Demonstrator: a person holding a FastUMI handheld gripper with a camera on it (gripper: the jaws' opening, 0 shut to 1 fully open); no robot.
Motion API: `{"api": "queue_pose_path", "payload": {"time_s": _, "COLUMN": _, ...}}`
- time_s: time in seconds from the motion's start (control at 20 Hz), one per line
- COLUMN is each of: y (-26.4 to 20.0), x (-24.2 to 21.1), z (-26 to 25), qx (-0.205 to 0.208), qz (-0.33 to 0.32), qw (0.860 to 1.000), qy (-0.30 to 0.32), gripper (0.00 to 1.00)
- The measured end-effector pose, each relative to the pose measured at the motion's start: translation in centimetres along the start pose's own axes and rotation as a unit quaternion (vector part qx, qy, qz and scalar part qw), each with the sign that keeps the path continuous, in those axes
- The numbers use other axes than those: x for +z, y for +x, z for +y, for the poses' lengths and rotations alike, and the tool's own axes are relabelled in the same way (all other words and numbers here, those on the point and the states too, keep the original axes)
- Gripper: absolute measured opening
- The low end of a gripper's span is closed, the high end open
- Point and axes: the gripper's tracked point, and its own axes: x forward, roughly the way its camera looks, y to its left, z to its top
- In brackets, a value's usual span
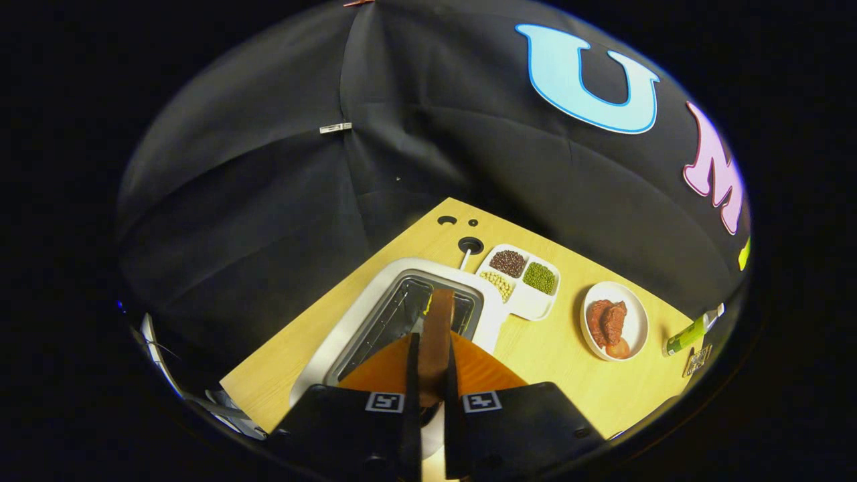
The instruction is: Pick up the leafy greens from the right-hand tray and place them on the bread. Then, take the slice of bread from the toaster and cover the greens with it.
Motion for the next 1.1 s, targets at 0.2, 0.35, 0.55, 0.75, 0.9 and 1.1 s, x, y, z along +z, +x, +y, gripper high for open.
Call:
{"api": "queue_pose_path", "payload": {"time_s": 0.2, "y": -2.7, "x": 2.5, "z": -0.6, "qx": 0.012, "qz": -0.038, "qw": 0.999, "qy": 0.026, "gripper": 0.16}}
{"api": "queue_pose_path", "payload": {"time_s": 0.35, "y": -5.3, "x": 3.8, "z": -1.6, "qx": 0.025, "qz": -0.063, "qw": 0.996, "qy": 0.052, "gripper": 0.16}}
{"api": "queue_pose_path", "payload": {"time_s": 0.55, "y": -10.4, "x": 5.0, "z": -4.1, "qx": 0.035, "qz": -0.103, "qw": 0.992, "qy": 0.07, "gripper": 0.16}}
{"api": "queue_pose_path", "payload": {"time_s": 0.75, "y": -16.1, "x": 4.0, "z": -8.3, "qx": 0.03, "qz": -0.128, "qw": 0.987, "qy": 0.092, "gripper": 0.16}}
{"api": "queue_pose_path", "payload": {"time_s": 0.9, "y": -20.0, "x": 0.6, "z": -12.6, "qx": 0.003, "qz": -0.131, "qw": 0.986, "qy": 0.101, "gripper": 0.16}}
{"api": "queue_pose_path", "payload": {"time_s": 1.1, "y": -23.4, "x": -6.1, "z": -17.5, "qx": -0.042, "qz": -0.121, "qw": 0.987, "qy": 0.102, "gripper": 0.16}}
